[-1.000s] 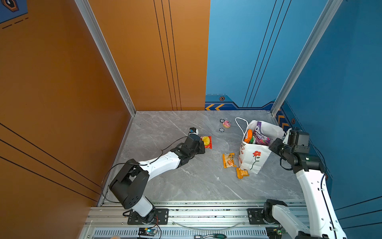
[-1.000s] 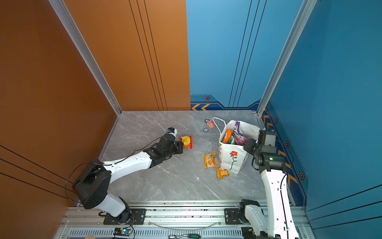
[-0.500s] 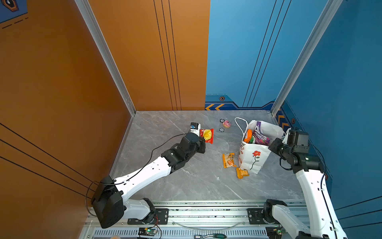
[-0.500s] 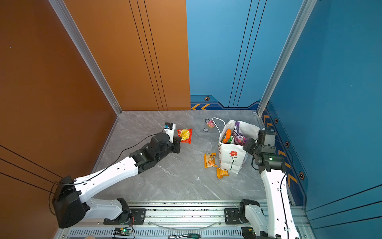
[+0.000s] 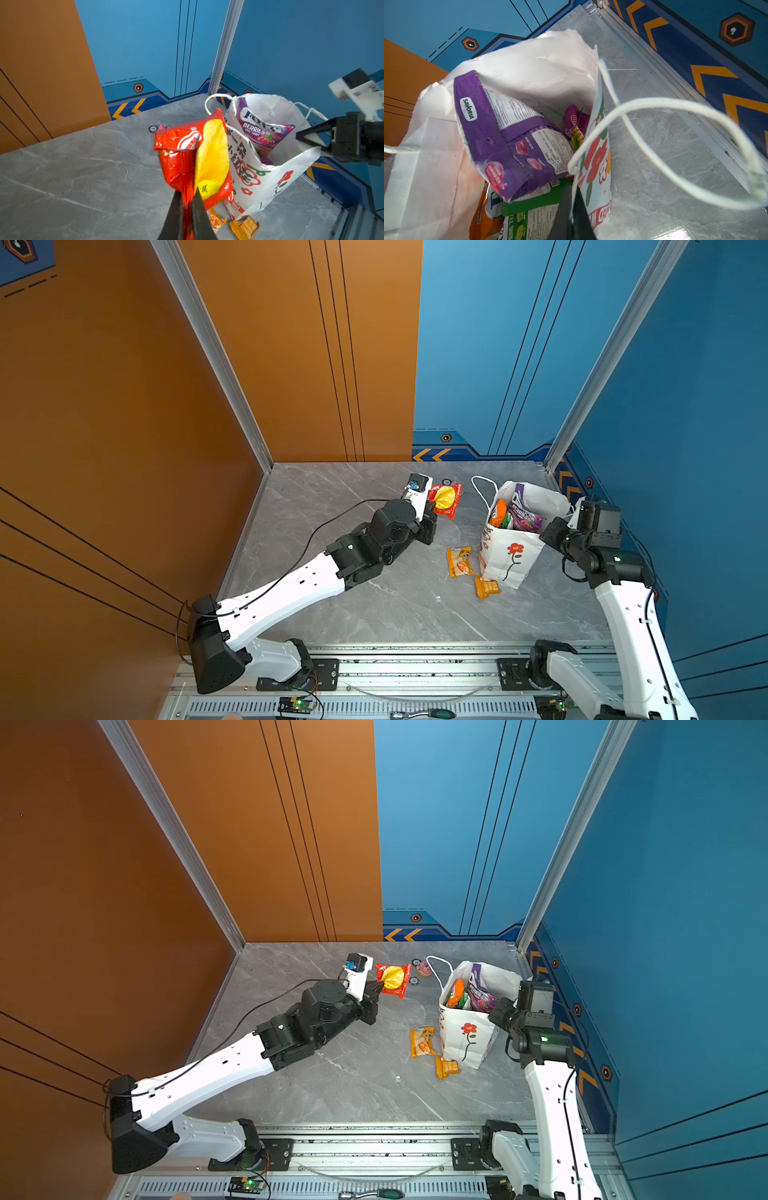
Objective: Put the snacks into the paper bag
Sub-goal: 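Carry the red-and-yellow packet with the left gripper over the paper bag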
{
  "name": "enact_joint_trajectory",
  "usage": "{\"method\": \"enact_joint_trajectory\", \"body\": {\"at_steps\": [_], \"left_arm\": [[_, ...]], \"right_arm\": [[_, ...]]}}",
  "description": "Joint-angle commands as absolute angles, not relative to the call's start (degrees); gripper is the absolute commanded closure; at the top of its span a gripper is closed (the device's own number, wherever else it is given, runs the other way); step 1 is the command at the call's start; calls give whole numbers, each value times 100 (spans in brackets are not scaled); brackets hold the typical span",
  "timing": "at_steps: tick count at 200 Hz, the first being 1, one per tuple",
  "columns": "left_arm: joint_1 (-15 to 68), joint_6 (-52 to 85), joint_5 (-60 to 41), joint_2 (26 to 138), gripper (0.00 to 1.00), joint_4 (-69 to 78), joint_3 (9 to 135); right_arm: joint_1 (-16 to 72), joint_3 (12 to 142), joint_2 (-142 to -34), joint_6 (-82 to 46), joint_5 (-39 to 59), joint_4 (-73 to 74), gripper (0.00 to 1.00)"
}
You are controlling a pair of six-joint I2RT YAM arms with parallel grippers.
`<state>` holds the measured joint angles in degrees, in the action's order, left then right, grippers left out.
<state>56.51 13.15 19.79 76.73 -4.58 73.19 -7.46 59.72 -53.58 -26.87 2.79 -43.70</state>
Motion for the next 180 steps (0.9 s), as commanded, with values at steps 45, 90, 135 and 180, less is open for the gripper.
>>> {"method": "enact_joint_trajectory", "body": {"at_steps": [45,90,135,180], "left_arm": [[5921,686,2013,8508,100,-791,8686],[5999,601,1925,9294,100,-1316,9748],[6161,440,1932,10363,100,-2151,11168],[6375,185,2224,11423,100,-3249,12669]], "right_arm": [[-703,5985,-5221,-2710,289,-4386,100],[-686,5944,-5195,-2725,343,-4351,100],[-686,5960,-5201,-2725,356,-4341,100],[-677,5917,-5146,-2731,356,-4350,100]]}}
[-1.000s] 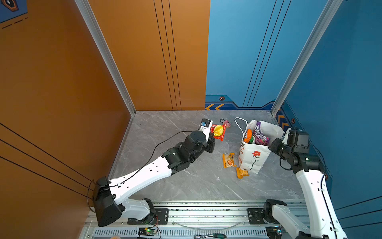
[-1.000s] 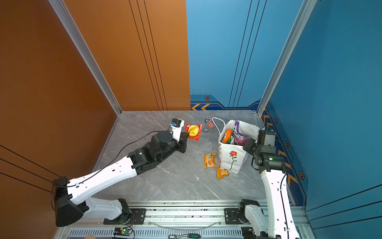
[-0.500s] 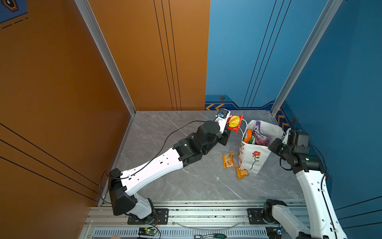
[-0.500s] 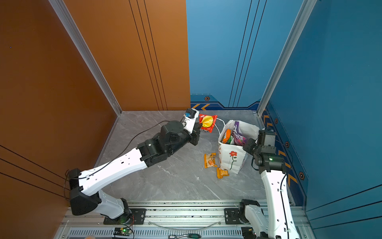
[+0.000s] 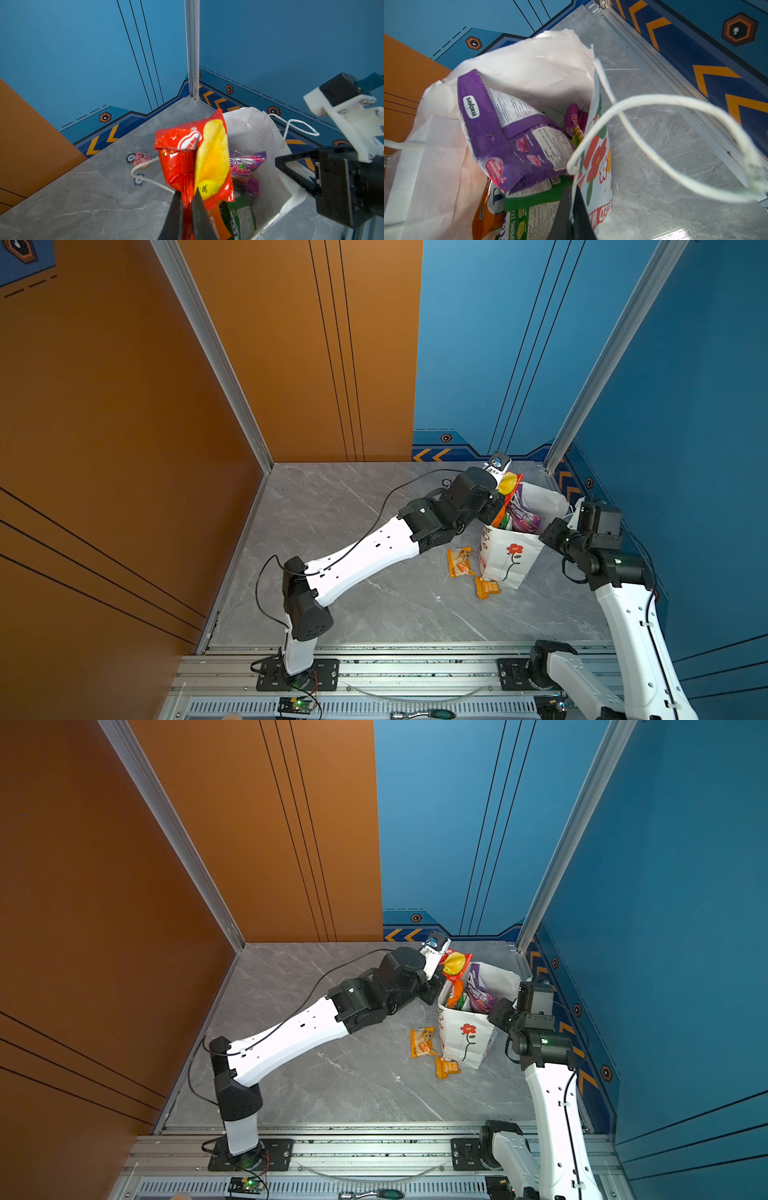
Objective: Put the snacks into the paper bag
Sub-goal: 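Carry the red-and-yellow packet with the left gripper over the paper bag, then lower the red-and-yellow packet into the paper bag and open the left gripper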
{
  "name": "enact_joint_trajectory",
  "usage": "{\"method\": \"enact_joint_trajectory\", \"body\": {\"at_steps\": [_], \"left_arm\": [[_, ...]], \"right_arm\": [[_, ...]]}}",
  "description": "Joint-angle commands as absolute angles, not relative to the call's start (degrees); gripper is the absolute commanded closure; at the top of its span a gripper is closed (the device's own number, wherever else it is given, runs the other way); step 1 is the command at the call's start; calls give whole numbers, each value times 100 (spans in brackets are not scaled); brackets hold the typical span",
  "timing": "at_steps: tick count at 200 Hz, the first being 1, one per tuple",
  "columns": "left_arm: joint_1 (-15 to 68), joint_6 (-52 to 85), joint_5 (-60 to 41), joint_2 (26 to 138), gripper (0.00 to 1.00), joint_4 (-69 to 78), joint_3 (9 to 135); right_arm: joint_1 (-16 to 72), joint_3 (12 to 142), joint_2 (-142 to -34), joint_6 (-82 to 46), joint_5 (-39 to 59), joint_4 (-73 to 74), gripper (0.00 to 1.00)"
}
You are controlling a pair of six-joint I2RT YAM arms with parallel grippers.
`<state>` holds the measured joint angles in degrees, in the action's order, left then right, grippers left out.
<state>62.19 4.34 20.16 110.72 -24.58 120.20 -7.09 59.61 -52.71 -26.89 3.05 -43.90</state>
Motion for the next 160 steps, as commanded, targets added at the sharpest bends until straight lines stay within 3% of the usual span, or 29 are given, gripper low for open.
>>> {"method": "enact_joint_trajectory", "body": {"at_steps": [1,66,160], "left_arm": [[6382,180,2233,11451,100,-3268,12702],[6599,-253,2797,12366,100,-3999,13893],[6757,-887,3242,13004,100,-4349,14470]], "right_arm": [[-677,5917,-5148,-2728,354,-4350,100],[-677,5898,-5124,-2725,352,-4351,100],[-667,5889,-5115,-2745,361,-4351,100]]}}
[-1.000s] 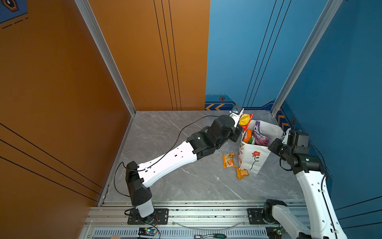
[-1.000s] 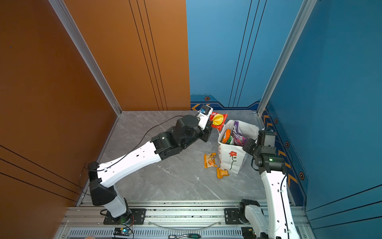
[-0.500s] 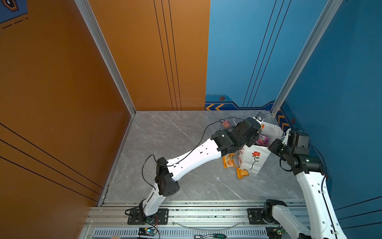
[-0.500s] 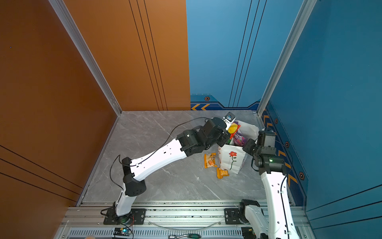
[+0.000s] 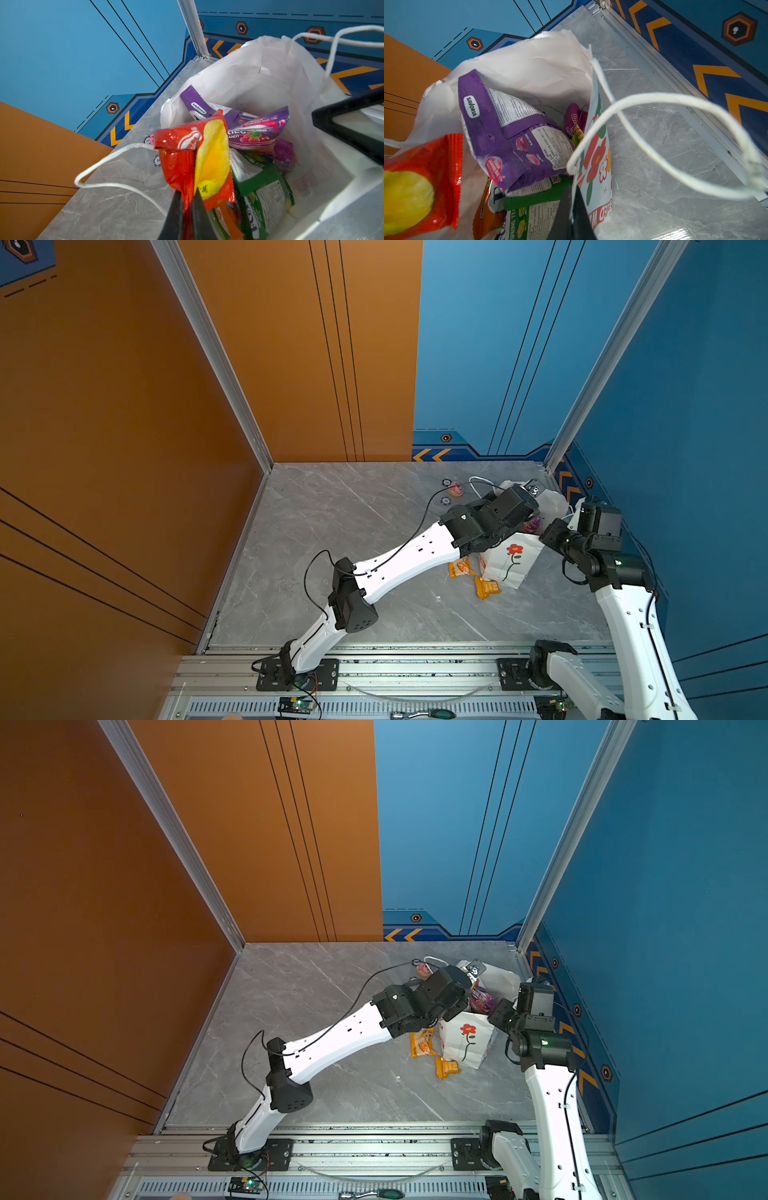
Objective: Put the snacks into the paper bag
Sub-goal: 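Lower the red-and-yellow packet into the paper bag and open the left gripper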
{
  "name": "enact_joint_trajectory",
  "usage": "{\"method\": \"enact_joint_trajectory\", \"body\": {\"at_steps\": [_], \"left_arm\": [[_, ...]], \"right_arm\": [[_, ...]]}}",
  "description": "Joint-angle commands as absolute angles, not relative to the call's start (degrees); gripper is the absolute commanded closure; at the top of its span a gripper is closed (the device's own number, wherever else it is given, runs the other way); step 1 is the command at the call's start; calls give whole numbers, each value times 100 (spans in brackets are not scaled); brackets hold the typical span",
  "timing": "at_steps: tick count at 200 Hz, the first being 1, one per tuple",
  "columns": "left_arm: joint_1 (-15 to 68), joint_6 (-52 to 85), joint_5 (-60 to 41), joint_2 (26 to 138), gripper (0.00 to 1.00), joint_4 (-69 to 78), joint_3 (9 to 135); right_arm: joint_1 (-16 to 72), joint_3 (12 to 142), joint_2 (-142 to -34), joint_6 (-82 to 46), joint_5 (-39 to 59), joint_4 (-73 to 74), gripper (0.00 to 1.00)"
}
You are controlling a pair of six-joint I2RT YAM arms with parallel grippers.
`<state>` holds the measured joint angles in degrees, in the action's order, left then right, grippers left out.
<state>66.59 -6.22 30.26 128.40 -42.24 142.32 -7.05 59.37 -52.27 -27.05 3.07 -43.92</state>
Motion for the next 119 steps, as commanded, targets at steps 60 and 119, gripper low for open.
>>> {"method": "enact_joint_trajectory", "body": {"at_steps": [60,119], "left_arm": [[6825,-1143,3405,13195,100,-4345,14620],[6850,-1104,3432,13131,69,-4350,14565]], "right_arm": [[-665,5884,-5109,-2742,348,-4350,100],[-668,5871,-5106,-2737,343,-4351,100]]}}
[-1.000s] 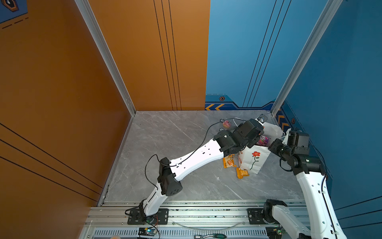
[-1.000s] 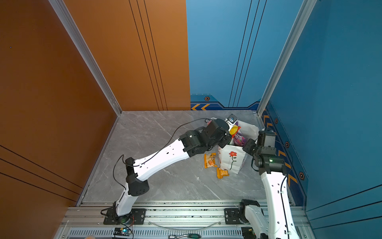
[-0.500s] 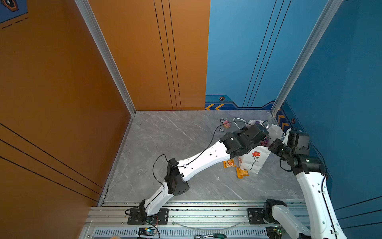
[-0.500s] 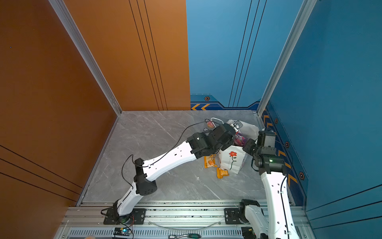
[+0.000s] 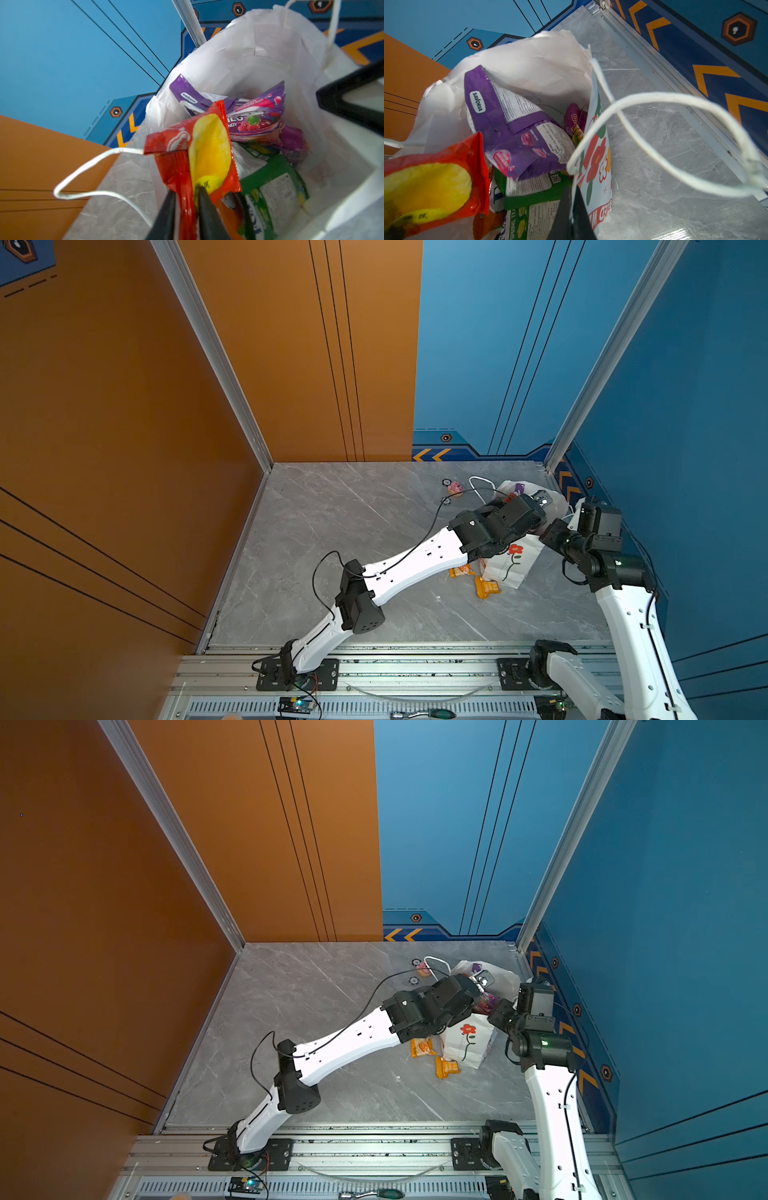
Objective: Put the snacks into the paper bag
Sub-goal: 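Lower the red-and-yellow packet into the paper bag and open the left gripper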
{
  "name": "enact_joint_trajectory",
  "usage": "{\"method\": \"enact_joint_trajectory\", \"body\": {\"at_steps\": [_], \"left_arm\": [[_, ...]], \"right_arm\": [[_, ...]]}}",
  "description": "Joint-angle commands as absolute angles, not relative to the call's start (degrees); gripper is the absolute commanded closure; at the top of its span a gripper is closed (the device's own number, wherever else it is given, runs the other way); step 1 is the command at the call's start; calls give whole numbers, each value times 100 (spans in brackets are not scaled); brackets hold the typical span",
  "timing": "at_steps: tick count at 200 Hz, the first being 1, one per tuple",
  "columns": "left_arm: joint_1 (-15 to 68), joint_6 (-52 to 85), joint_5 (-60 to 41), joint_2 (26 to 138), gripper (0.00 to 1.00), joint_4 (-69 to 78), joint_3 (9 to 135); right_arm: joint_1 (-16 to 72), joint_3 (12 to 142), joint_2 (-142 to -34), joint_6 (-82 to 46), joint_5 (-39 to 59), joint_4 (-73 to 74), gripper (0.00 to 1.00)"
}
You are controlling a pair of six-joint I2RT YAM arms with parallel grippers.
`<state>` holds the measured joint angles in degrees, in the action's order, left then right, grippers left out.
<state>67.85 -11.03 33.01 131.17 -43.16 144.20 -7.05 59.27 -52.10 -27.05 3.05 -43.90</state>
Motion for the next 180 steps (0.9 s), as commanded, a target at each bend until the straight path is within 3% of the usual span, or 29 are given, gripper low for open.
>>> {"method": "enact_joint_trajectory", "body": {"at_steps": [1,141,180], "left_arm": [[6844,-1101,3434,13127,69,-4350,14568],[6738,-371,3188,12274,55,-4132,13871],[6723,-184,3116,11523,47,-3696,12979]], "right_arm": [[-668,5871,-5106,-2735,343,-4351,100],[-666,5934,-5115,-2725,343,-4362,100],[-665,5942,-5135,-2718,335,-4359,100]]}}
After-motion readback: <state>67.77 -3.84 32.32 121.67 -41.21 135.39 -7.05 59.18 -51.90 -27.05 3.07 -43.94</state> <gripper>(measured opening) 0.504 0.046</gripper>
